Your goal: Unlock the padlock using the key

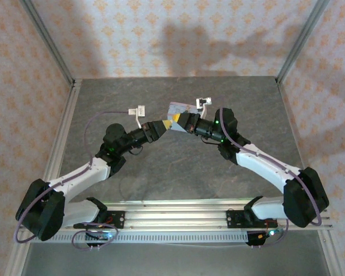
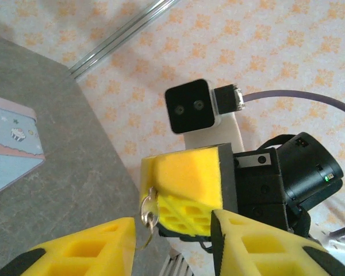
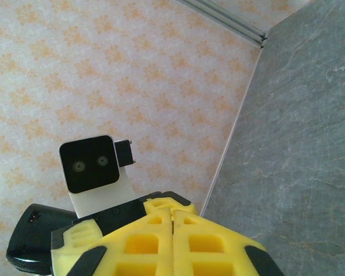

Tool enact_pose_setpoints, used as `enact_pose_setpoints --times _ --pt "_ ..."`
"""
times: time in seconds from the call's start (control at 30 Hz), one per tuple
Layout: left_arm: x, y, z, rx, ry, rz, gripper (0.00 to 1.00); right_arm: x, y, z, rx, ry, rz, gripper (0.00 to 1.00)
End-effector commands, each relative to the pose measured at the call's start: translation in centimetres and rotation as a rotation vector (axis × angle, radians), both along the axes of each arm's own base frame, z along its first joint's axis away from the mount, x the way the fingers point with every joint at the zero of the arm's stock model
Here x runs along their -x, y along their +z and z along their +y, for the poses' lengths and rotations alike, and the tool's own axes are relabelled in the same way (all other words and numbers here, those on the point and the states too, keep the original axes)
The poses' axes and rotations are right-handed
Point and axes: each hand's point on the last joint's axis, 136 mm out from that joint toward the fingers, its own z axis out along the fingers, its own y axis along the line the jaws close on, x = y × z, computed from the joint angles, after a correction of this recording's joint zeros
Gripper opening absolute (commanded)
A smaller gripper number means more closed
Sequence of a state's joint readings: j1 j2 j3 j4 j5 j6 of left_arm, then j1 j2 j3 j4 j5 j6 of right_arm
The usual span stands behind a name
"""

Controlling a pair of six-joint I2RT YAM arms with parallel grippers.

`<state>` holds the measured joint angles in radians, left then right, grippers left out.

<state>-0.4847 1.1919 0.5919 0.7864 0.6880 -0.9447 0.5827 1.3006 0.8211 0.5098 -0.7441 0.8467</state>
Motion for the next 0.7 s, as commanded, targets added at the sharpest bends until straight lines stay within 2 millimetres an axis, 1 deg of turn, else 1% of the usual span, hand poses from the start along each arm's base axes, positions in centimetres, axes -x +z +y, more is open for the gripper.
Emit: enact_pose_setpoints --times 0.0,0.27,0.43,0.57,0.67 --pt "0.2 2.0 -0.1 0.048 0.005 -0.062 0.38 0.6 1.1 0.3 -0.040 0.029 -0.039 0.00" --pt "-0.5 1.0 0.1 0.037 0.037 -0.025 0.39 0.7 1.2 0.3 -0.059 0.024 -0.034 0.00" --pt "-0.5 1.1 -0.3 0.048 0.017 -0.020 0.39 0.7 1.3 0.3 -0.063 0.021 -0.034 0.00" --pt "-0.6 1.1 -0.6 0.057 -0.001 -0.017 0.35 0.6 1.5 0.2 -0.069 0.011 -0.035 0.00" --pt "-0.5 1.3 -0.7 0.060 -0.008 -0.023 0.28 0.5 1.3 0.2 -0.069 0.009 -0.032 0.00"
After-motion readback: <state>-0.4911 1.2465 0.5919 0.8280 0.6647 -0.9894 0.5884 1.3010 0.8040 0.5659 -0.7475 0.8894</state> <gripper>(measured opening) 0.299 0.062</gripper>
